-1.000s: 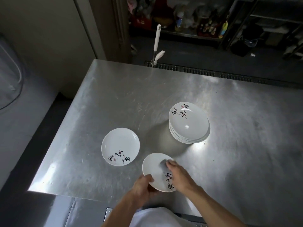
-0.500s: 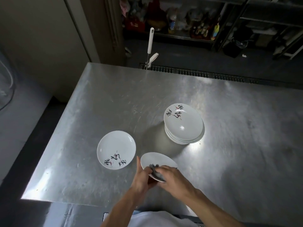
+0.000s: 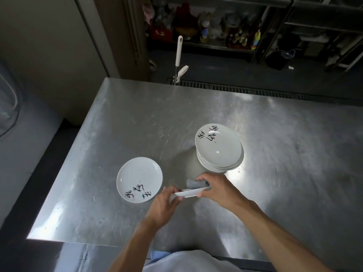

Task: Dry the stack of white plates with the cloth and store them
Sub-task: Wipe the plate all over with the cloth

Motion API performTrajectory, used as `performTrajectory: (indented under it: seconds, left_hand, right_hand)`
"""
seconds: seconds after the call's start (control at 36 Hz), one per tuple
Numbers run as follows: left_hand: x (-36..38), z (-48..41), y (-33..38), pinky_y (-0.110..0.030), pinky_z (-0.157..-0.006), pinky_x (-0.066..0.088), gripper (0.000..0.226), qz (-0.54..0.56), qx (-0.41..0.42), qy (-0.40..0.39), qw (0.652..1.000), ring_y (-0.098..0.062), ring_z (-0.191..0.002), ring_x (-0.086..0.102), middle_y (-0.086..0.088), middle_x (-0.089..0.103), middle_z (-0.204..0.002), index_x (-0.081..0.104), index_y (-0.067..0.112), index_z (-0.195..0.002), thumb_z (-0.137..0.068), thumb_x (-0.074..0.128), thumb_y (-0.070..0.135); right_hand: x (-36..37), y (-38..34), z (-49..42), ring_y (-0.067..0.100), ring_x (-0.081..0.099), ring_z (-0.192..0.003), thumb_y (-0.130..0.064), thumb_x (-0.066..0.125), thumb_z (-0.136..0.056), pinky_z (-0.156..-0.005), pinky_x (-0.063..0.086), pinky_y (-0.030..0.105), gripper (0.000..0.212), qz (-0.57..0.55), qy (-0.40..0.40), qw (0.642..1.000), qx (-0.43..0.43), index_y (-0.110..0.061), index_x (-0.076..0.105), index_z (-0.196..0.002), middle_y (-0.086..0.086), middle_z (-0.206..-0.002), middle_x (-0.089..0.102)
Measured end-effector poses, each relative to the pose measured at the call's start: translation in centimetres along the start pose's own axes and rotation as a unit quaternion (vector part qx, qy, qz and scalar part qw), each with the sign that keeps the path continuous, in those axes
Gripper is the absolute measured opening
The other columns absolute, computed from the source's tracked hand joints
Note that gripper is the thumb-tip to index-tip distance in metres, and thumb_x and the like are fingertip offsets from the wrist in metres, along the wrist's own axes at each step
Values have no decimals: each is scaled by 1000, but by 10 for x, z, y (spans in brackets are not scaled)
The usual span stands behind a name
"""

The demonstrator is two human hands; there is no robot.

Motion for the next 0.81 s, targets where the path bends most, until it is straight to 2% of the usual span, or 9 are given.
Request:
performTrajectory:
  seconds: [0.08, 0.25, 0.31, 0.36, 0.47, 0.53, 0.64, 0.69, 0.81]
  left_hand:
    - [-6, 2, 3, -14, -60, 36, 24, -18, 6, -9, 1000, -3, -63, 51, 21, 59, -73, 46, 47, -83, -91, 50, 70]
    - [5, 18, 1, -21, -63, 39, 24, 90, -46, -34, 994, -1, -68, 48, 17, 53, -72, 50, 31, -81, -92, 60, 50]
    - [11, 24, 1, -33, -69, 47, 30, 150, -94, -20, 984, -7, -75, 54, 12, 58, -78, 55, 22, -87, -88, 62, 51]
    - [17, 29, 2, -48, -74, 53, 40, 228, -163, -16, 960, -18, -86, 60, -3, 64, -89, 58, 14, -97, -83, 67, 51]
    - [32, 32, 4, -43, -75, 62, 20, 341, -271, -16, 900, -22, -95, 70, -16, 71, -110, 59, 11, -113, -101, 65, 25]
    - [35, 31, 6, -38, -72, 61, 16, 377, -293, -8, 879, -24, -97, 74, -13, 75, -111, 60, 12, -118, -104, 58, 21]
    - [31, 28, 3, -39, -73, 60, 23, 398, -334, 20, 854, -31, -102, 73, -16, 75, -114, 60, 8, -125, -107, 53, 19]
    - [29, 30, -2, -44, -79, 61, 26, 400, -346, 26, 848, -36, -109, 70, -19, 73, -117, 58, 6, -127, -107, 52, 21]
    - [31, 37, -6, -52, -89, 60, 22, 390, -357, 23, 848, -34, -111, 68, -16, 70, -122, 59, 12, -125, -105, 55, 23]
  right_hand:
    - [-1, 5, 2, -3, 59, -97, -23, 87, -71, -81, 41, 8, 48, -17, 36, 999, -12, -26, 68, -115, -22, -102, 64]
    - [2, 11, 15, -11, 60, -105, -9, 72, -91, -89, 40, 4, 36, -79, 190, 979, 4, -31, 63, -118, -37, -113, 62]
    - [11, 12, 19, -11, 60, -108, -9, 63, -96, -88, 41, 2, 34, -84, 195, 977, 32, -33, 61, -121, -37, -116, 63]
    - [23, 16, 21, -2, 64, -104, -10, 58, -98, -84, 43, 4, 28, -67, 186, 978, 71, -29, 63, -118, -26, -116, 68]
    - [62, 13, 25, 18, 59, -123, -6, 50, -100, -101, 41, 18, 40, -15, 95, 990, 108, -16, 56, -139, 1, -137, 61]
    - [84, 2, 29, 13, 38, -144, -4, 47, -101, -113, 28, 14, 51, -9, 18, 998, 65, -14, 43, -151, 2, -157, 40]
    - [99, 0, 42, -10, 13, -147, 1, 43, -102, -117, 17, 10, 62, 11, -55, 997, -46, -27, 31, -157, -16, -161, 26]
    - [97, 13, 48, -3, 18, -149, 6, 44, -99, -120, 19, 15, 68, 49, -77, 994, -58, -28, 32, -156, -15, -162, 25]
    - [89, 36, 40, 18, 34, -147, -1, 46, -100, -120, 27, 25, 61, 107, -32, 993, 48, -22, 33, -156, -1, -165, 24]
Point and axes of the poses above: each hand's wrist, its own z-axis away from the middle knuckle, its own x-axis out of the palm, y = z × x, the point moved 3 cm from there along -z, towards the middle knuckle
